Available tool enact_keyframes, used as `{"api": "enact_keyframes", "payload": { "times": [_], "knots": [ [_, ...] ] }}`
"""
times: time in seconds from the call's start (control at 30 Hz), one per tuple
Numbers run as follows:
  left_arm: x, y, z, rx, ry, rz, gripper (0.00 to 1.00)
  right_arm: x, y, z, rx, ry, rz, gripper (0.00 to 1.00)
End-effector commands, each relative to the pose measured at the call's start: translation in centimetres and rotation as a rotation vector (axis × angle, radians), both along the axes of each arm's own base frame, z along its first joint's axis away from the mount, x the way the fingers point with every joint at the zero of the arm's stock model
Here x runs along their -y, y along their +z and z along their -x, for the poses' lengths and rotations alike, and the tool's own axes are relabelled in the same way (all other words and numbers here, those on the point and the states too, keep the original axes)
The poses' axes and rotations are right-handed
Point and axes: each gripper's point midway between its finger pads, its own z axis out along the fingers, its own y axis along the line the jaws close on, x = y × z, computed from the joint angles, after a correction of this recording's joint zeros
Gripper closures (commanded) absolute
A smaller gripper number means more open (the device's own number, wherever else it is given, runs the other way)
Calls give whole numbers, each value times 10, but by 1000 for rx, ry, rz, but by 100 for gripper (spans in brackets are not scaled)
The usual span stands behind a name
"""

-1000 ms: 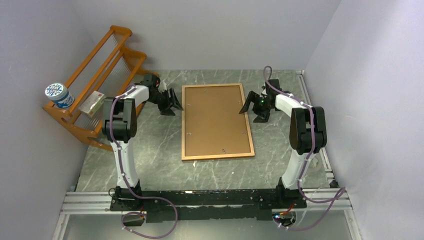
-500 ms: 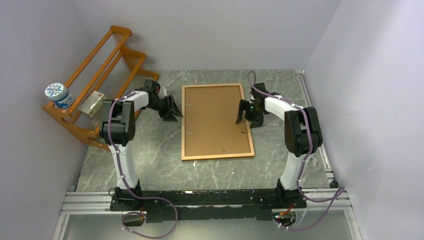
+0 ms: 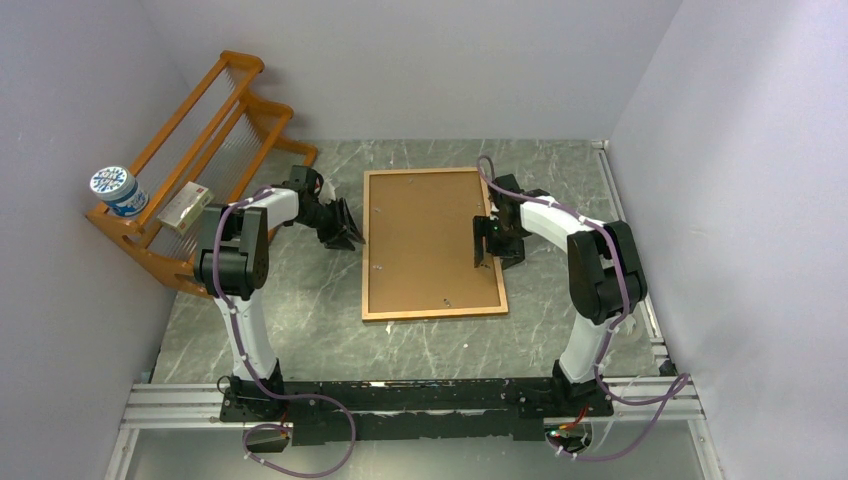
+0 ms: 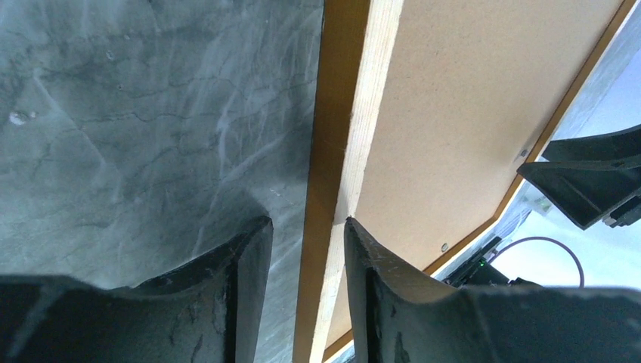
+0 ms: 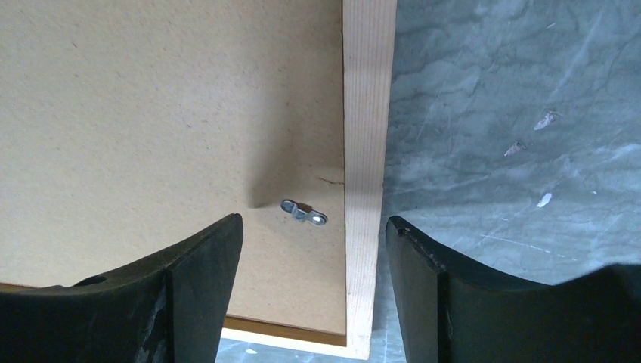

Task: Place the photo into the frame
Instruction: Turn over the photo frame item on the photo frame, then install the photo frame at the center of the board.

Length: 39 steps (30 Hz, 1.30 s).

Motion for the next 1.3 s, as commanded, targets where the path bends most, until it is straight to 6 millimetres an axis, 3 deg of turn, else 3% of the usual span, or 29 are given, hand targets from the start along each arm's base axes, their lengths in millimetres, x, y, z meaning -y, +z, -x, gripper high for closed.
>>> {"api": "enact_keyframes", "payload": {
  "times": [0.0, 0.33, 0.6, 0.83, 1.13, 1.27],
  "knots": [
    [-3, 5, -2, 29, 1, -35, 56, 8, 8, 7, 14, 35, 51, 29],
    [-2, -2, 0, 7, -3, -46, 62, 14, -1, -8, 42, 22, 148, 39],
    [-3, -6, 1, -5, 0, -57, 63, 21, -3, -18, 92, -68, 188, 41],
    [-2, -7, 2, -13, -1, -49, 63, 28, -6, -13, 103, -122, 210, 47],
    [0, -9, 3, -17, -5, -47, 63, 27, -9, -6, 83, -135, 186, 65],
    [0, -9, 4, -18, -6, -46, 63, 24, -9, -4, 75, -141, 166, 67]
  ]
}}
